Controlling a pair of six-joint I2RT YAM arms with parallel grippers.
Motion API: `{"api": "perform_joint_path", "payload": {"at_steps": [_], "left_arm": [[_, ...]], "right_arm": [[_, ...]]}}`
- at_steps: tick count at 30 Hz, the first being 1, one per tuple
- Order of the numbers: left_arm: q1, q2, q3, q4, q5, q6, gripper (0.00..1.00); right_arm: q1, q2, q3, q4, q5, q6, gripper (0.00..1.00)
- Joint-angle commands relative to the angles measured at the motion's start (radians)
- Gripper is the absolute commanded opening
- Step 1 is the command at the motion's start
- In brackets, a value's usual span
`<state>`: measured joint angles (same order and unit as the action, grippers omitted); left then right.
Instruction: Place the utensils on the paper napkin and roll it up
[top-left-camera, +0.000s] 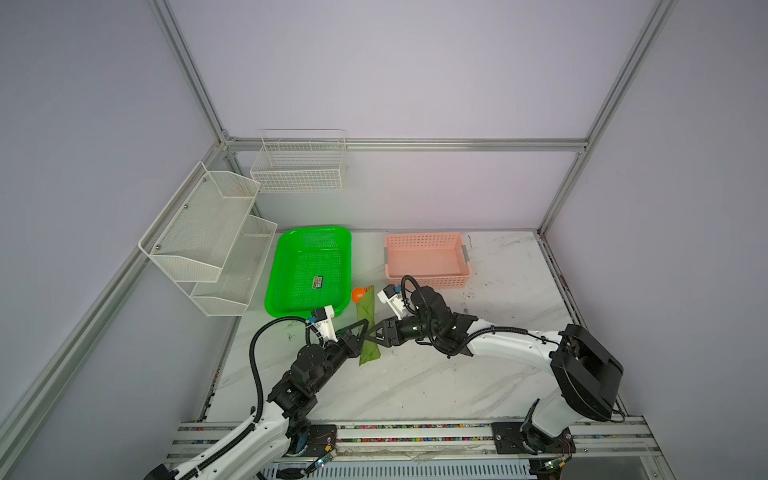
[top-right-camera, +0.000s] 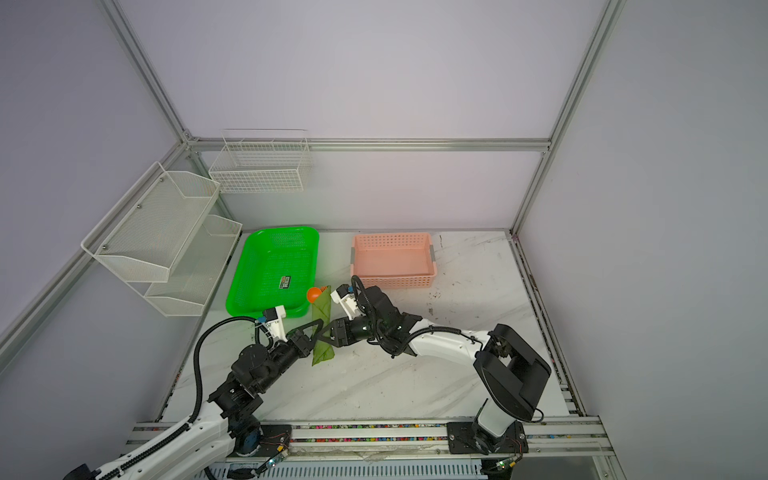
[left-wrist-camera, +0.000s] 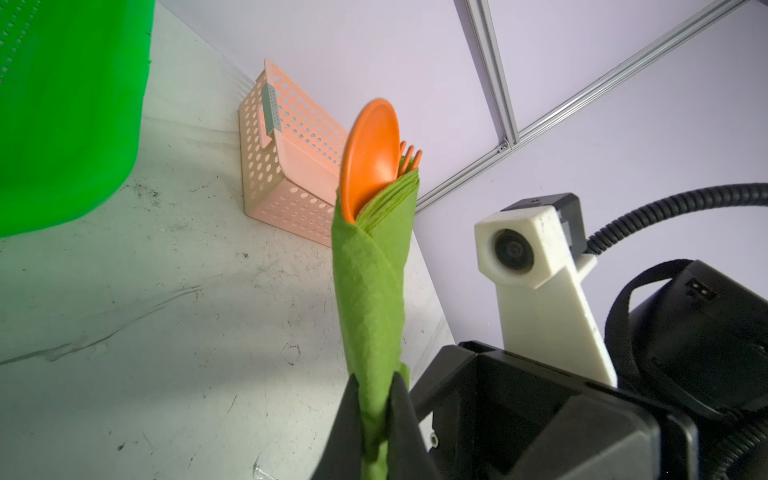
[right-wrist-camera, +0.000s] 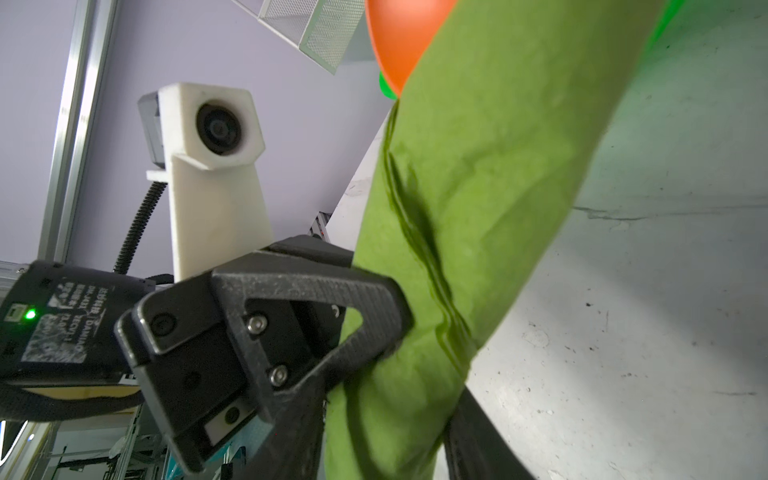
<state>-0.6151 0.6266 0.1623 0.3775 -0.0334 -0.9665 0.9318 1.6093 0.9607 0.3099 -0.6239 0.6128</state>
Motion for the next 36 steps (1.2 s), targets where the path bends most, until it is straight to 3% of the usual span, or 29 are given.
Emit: {"api": "perform_joint_path", "payload": {"at_steps": [1,12,27,33,36], "left_arm": [[-0.002,0.002,0.076,0.067,0.035,-0.013,0.03],[-0.003,0.002,0.045,0.146,0.054,-0.036,0.03],[-0.003,-0.021,0.036,0.179,0.094,-0.047,0.04],[-0.003,-0.058,0.035,0.139,0.093,-0.048,0.05],[-0.003,-0.073,0.036,0.123,0.098,-0.047,0.12]], "right_arm": [[0.018,-0.015,-0.01,0.116,-0.073,0.011,0.48],[0.018,0.009,-0.035,0.204,-0.092,0.042,0.5],[0.018,-0.007,-0.06,0.271,-0.09,0.077,0.15],[0.012,-0.055,-0.076,0.27,-0.063,0.081,0.1],[0.009,-0.072,-0.078,0.262,-0.054,0.078,0.1]]}}
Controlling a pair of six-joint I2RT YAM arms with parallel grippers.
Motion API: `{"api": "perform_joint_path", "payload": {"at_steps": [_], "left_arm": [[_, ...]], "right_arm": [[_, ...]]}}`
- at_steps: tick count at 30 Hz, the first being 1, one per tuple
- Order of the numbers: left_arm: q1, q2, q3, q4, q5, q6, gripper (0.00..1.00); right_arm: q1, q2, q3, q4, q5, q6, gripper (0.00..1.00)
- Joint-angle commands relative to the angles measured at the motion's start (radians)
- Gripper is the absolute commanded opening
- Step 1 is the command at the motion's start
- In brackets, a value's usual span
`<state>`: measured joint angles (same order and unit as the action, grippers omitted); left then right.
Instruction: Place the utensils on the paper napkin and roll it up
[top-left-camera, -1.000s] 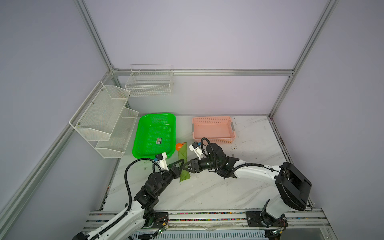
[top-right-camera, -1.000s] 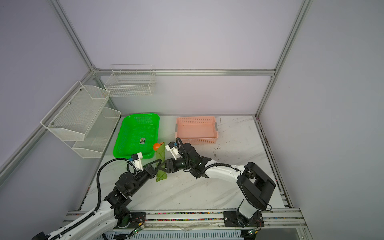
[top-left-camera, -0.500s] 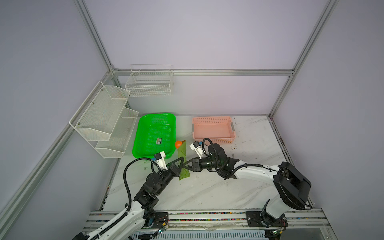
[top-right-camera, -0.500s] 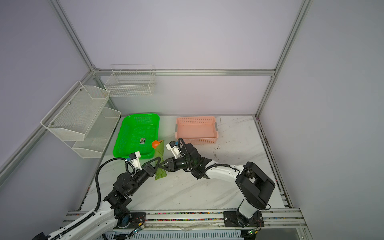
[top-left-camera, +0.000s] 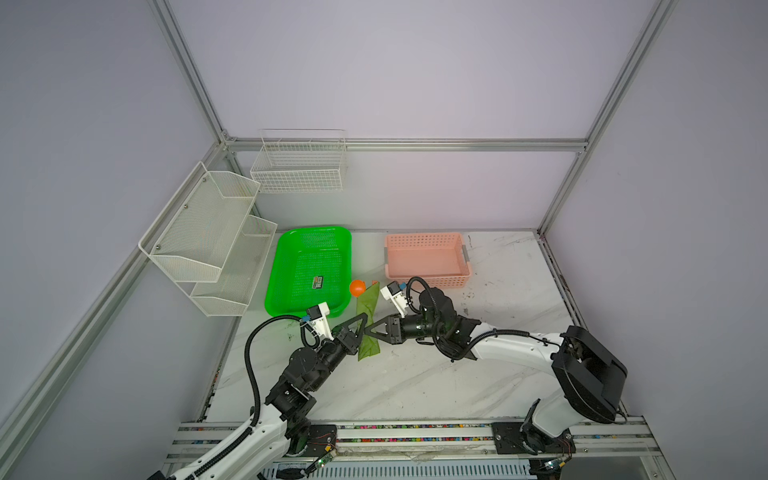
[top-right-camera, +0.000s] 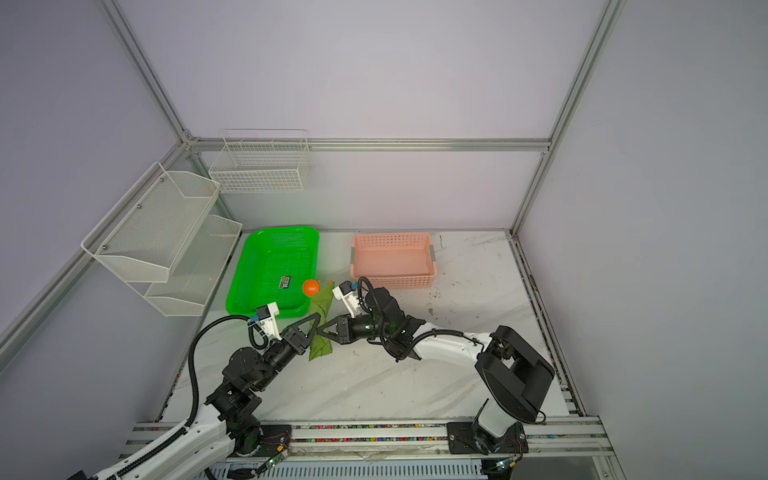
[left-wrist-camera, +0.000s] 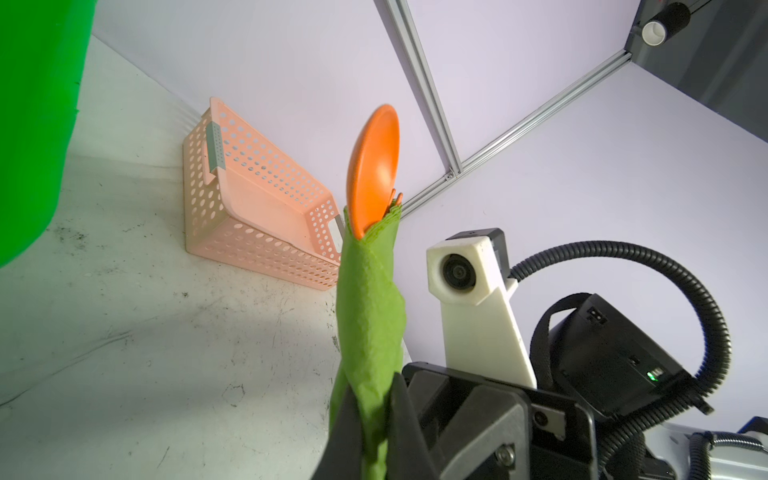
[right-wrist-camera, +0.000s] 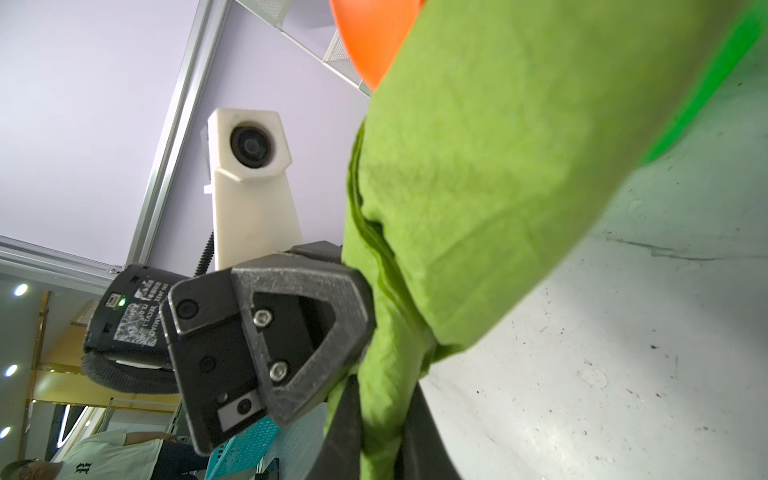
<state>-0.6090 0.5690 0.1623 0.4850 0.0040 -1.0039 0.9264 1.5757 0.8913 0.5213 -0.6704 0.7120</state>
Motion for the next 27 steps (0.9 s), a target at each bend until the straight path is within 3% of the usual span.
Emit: {"api": "perform_joint_path", "payload": {"at_steps": [1,6,11,21,27], "left_arm": [[-0.009,-0.018,0.037,0.012,0.065,-0.01,0.14],[-0.009,-0.035,0.055,-0.022,0.087,0.004,0.36],[-0.009,-0.02,0.078,-0.019,0.118,0.008,0.43],[0.018,0.071,0.123,0.049,0.201,0.007,0.44],[0.058,0.097,0.154,0.061,0.259,-0.002,0.37]], "right_arm": [[0.015,-0.044,-0.008,0.041,-0.003,-0.025,0.1],[0.015,-0.061,0.022,-0.046,0.005,-0.091,0.09],[0.014,-0.081,0.027,-0.073,-0.003,-0.116,0.08],[0.023,-0.121,0.043,-0.164,-0.053,-0.193,0.07],[0.028,-0.113,0.05,-0.196,-0.082,-0.22,0.07]]}}
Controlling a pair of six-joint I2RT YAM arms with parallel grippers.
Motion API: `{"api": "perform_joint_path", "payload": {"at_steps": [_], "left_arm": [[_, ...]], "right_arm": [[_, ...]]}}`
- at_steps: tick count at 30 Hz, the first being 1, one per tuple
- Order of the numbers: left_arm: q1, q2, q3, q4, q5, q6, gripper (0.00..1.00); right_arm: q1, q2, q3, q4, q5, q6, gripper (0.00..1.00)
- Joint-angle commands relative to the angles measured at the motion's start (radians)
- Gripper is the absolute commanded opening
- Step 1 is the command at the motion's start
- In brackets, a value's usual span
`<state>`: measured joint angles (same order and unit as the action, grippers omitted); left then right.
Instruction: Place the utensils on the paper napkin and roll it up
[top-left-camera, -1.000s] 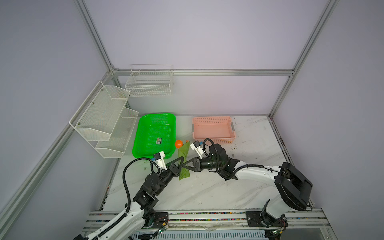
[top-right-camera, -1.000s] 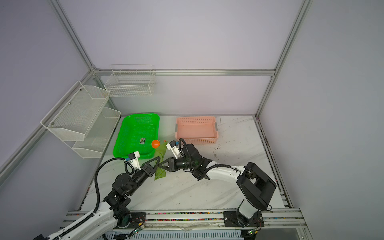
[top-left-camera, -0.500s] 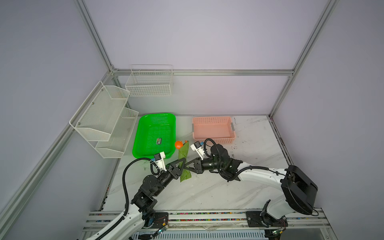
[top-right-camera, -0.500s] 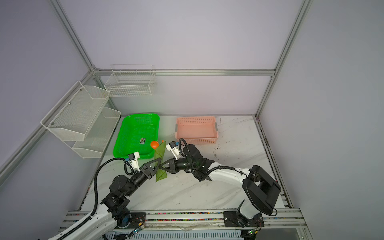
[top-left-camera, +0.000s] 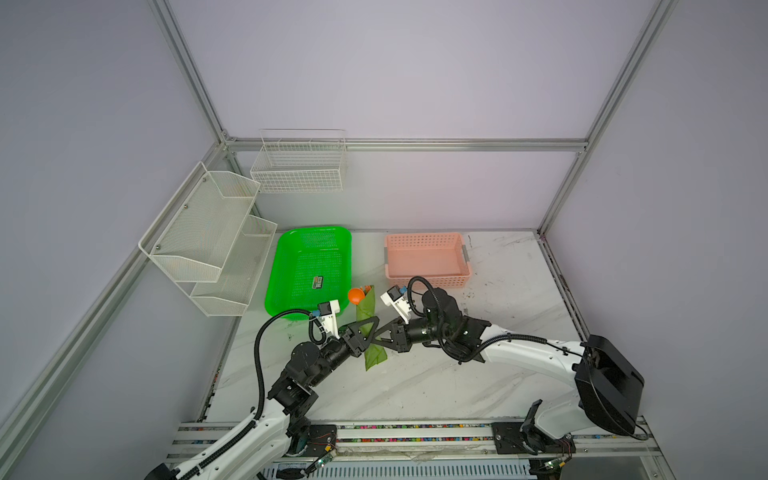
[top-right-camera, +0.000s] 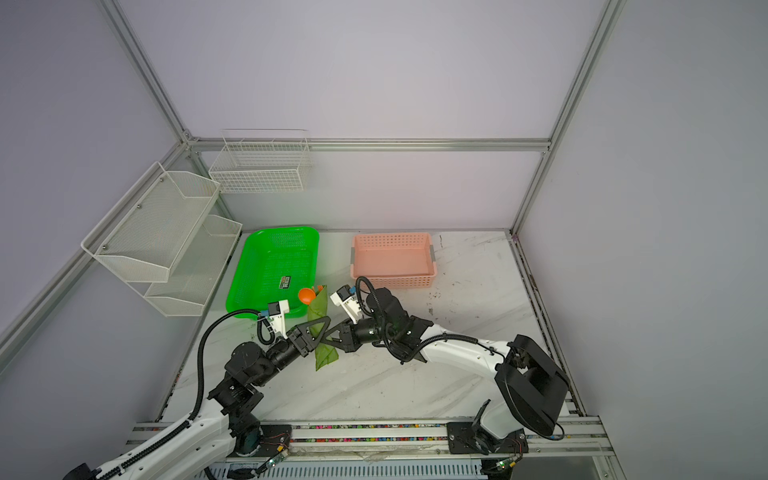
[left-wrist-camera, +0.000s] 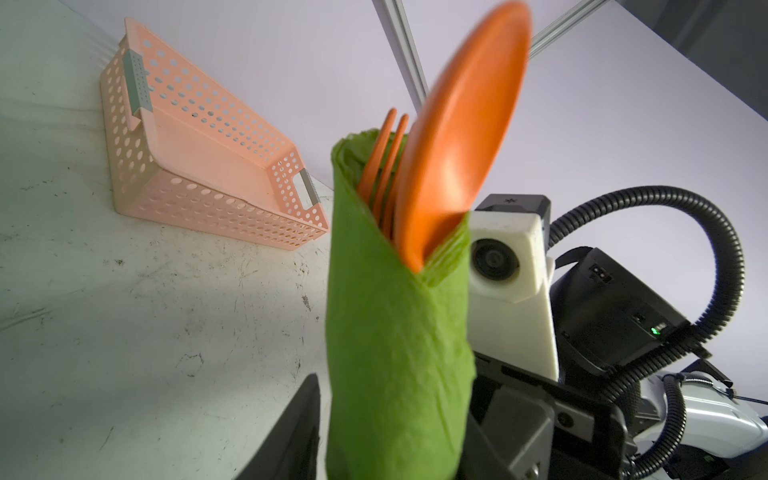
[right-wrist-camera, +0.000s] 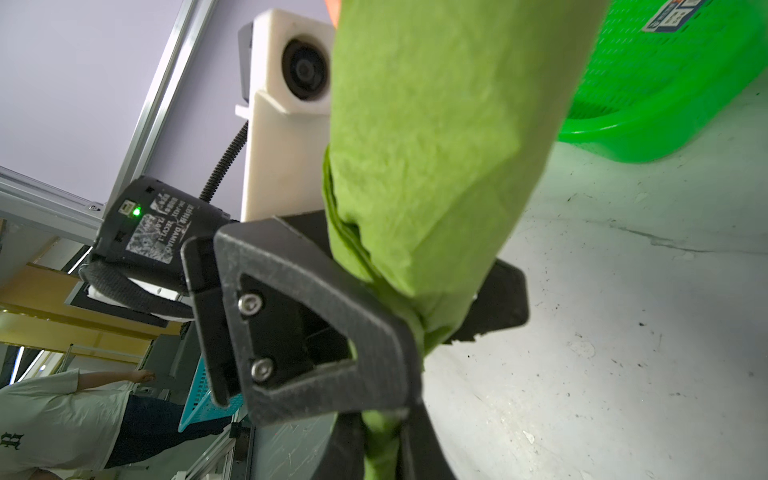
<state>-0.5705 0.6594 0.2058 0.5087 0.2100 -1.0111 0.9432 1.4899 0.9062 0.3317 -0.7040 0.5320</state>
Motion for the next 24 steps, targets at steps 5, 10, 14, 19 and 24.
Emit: {"api": "perform_joint_path", "payload": {"at_steps": [5,10,14,19,24], "left_arm": [[0.057,0.006,0.118,0.037,0.102,-0.01,0.21],[0.08,-0.01,0.121,0.015,0.13,-0.012,0.07],[0.092,-0.014,0.126,0.012,0.143,-0.012,0.02],[0.095,-0.014,0.123,0.024,0.147,-0.012,0.0],[0.096,-0.012,0.119,0.042,0.149,-0.017,0.0]], "right_arm": [[0.011,-0.027,0.045,-0.033,-0.052,-0.062,0.07],[0.011,-0.018,0.058,-0.071,-0.049,-0.09,0.08],[0.011,-0.009,0.057,-0.067,-0.049,-0.087,0.09],[0.011,-0.02,0.051,-0.071,-0.026,-0.086,0.29],[0.011,-0.04,0.044,-0.074,-0.008,-0.087,0.54]]}}
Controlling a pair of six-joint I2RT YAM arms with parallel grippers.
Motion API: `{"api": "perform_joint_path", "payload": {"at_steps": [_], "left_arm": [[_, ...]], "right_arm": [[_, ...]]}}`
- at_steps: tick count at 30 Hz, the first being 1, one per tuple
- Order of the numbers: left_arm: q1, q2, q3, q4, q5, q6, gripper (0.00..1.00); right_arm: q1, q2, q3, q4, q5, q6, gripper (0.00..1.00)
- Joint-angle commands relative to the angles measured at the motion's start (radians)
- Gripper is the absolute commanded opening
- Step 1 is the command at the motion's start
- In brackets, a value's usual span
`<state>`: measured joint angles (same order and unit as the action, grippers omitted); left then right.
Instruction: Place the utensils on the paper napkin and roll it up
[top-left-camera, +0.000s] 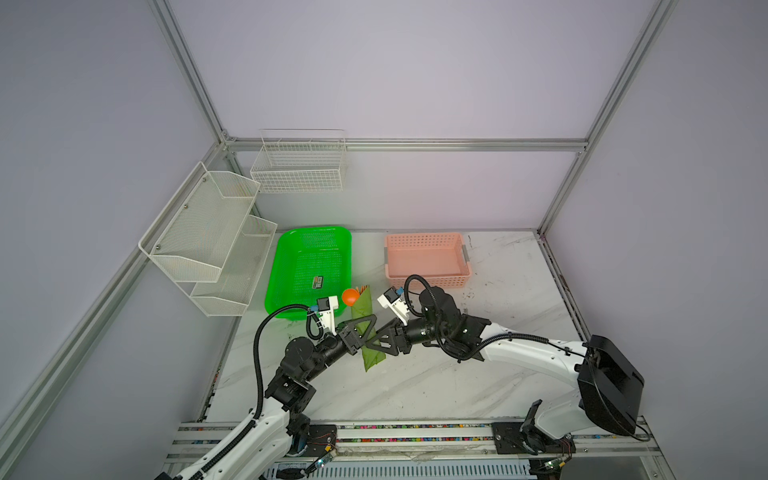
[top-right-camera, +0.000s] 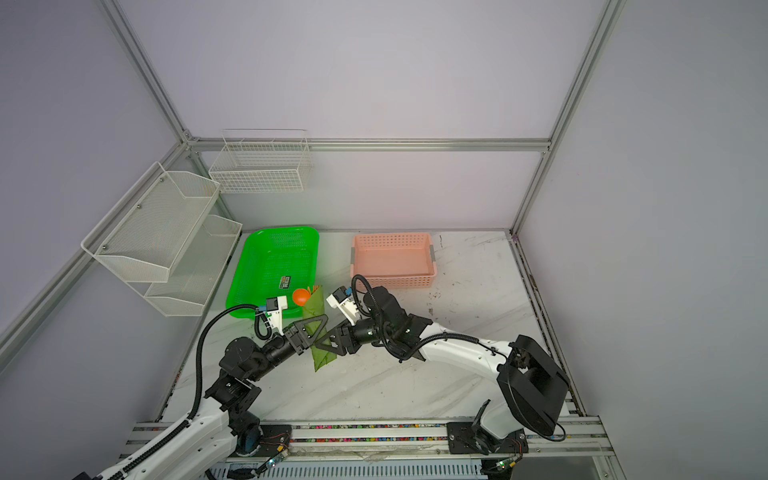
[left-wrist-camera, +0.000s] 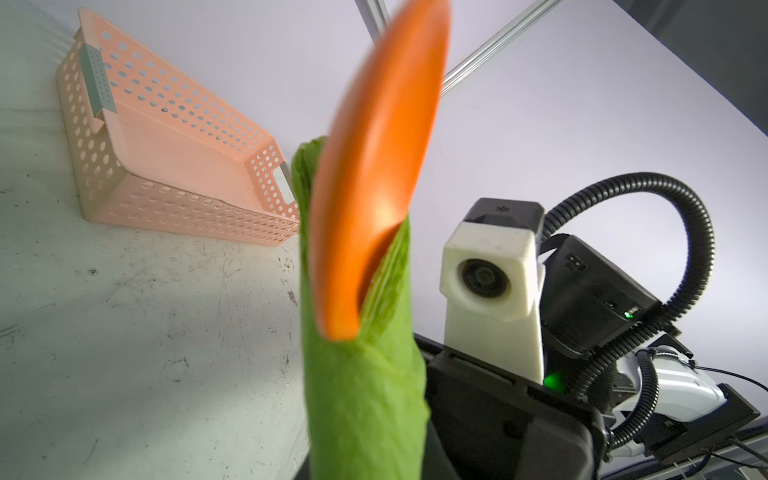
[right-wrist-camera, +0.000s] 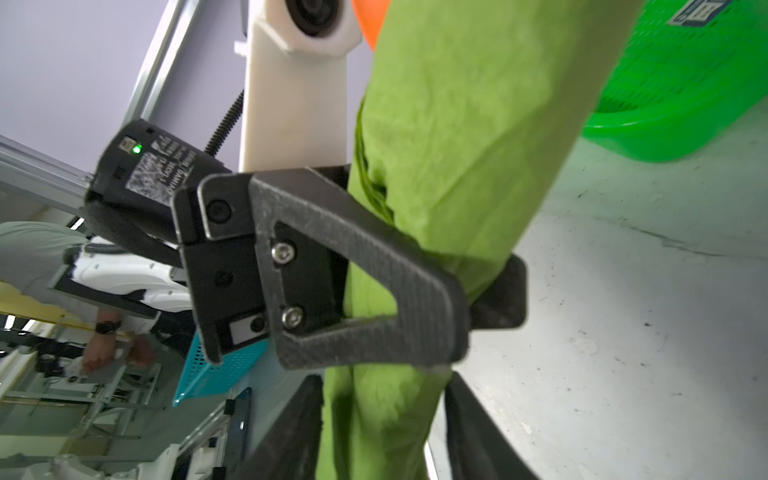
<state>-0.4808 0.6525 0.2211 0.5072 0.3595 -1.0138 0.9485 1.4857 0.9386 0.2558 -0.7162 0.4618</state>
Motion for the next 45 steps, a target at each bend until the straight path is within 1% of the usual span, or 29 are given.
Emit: {"api": "perform_joint_path", "payload": {"at_steps": [1,6,9,14,20,24,30,35,36,40,45], "left_arm": [[0.005,-0.007,0.104,0.045,0.002,-0.015,0.0],[0.005,-0.026,0.1,0.041,0.001,-0.016,0.0],[0.005,-0.043,0.097,0.029,-0.003,-0.01,0.0],[0.006,-0.062,0.1,0.006,-0.009,0.001,0.0],[0.008,-0.075,0.106,-0.015,-0.029,0.016,0.0],[0.007,-0.075,0.113,-0.025,-0.042,0.024,0.0],[0.006,-0.054,0.127,-0.006,-0.036,0.02,0.0],[0.006,-0.056,0.129,-0.007,-0.037,0.017,0.0],[0.007,-0.056,0.128,-0.007,-0.037,0.015,0.0],[0.005,-0.051,0.13,-0.005,-0.034,0.014,0.0],[0.005,-0.04,0.124,0.016,-0.032,0.003,0.0]], "right_arm": [[0.004,-0.033,0.015,0.001,0.003,-0.018,0.56],[0.005,-0.003,0.041,-0.015,-0.008,-0.024,0.63],[0.001,-0.01,0.053,-0.036,0.024,-0.015,0.64],[-0.066,-0.091,0.032,-0.079,0.049,-0.015,0.66],[-0.075,-0.213,0.076,-0.255,0.136,-0.079,0.71],[-0.069,-0.233,0.085,-0.283,0.106,-0.106,0.72],[-0.039,-0.164,0.066,-0.204,0.073,-0.093,0.69],[-0.025,-0.117,0.085,-0.155,0.054,-0.085,0.63],[-0.027,-0.086,0.089,-0.146,0.047,-0.088,0.62],[-0.018,-0.046,0.101,-0.115,0.01,-0.079,0.54],[0.0,-0.014,0.111,-0.089,-0.011,-0.078,0.5]]}}
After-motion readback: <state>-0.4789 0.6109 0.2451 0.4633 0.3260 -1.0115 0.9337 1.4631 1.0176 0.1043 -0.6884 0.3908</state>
